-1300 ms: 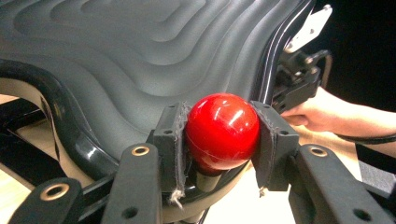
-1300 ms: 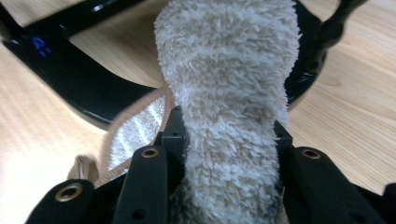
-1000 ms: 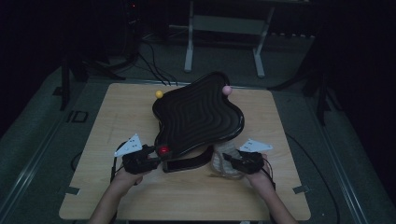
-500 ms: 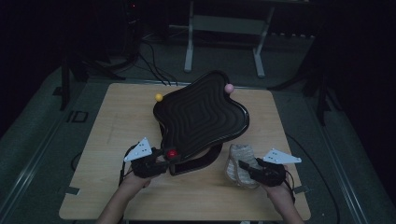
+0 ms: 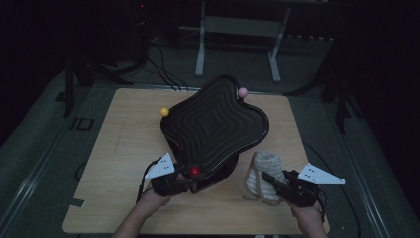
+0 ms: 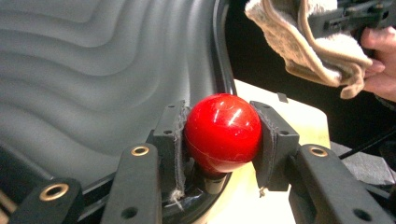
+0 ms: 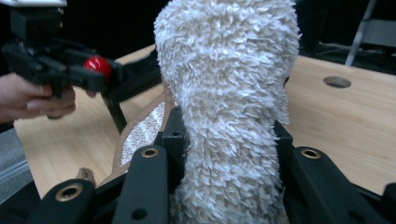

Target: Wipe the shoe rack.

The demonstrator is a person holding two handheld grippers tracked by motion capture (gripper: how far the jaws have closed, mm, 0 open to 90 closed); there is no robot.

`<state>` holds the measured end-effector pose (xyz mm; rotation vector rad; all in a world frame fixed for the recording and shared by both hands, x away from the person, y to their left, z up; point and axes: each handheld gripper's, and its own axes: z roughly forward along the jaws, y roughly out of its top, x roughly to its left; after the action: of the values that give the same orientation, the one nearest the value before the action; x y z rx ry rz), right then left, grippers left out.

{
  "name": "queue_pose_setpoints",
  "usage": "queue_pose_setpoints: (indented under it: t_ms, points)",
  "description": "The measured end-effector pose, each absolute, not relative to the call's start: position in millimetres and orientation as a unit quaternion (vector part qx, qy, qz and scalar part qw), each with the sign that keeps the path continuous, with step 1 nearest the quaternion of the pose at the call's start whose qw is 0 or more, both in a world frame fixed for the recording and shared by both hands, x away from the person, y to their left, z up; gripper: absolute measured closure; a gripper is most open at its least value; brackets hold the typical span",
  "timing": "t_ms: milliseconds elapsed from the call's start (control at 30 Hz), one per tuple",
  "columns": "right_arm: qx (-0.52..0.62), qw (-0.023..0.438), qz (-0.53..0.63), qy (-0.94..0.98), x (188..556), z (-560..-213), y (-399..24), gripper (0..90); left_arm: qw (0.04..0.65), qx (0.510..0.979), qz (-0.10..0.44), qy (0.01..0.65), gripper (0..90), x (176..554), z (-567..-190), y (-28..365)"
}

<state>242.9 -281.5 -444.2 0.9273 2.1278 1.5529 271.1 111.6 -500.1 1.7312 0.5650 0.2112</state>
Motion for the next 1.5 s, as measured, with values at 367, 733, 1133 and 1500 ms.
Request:
queue_pose_setpoints:
  t_ms: [367, 733, 1133, 1500]
  points:
    - [0.303, 0.173, 0.573, 0.742, 235.0, -428.0, -274.2, 63.1, 0.607, 0.758, 0.093, 0.221, 58.4, 263.1, -500.3, 73.2]
    - [0.244, 0.144, 0.595, 0.752, 243.0, -405.8, -217.3, 62.1, 0.613, 0.742, 0.136, 0.236, 43.6, 260.7, -464.9, 132.7]
    - [0.231, 0.138, 0.534, 0.801, 245.2, -443.9, -140.3, 42.1, 0.581, 0.714, 0.217, 0.326, 40.0, 316.4, -452.0, 198.7]
    - [0.238, 0.146, 0.528, 0.802, 244.7, -449.0, -139.4, 42.8, 0.539, 0.713, 0.264, 0.362, 40.0, 353.2, -457.7, 208.6]
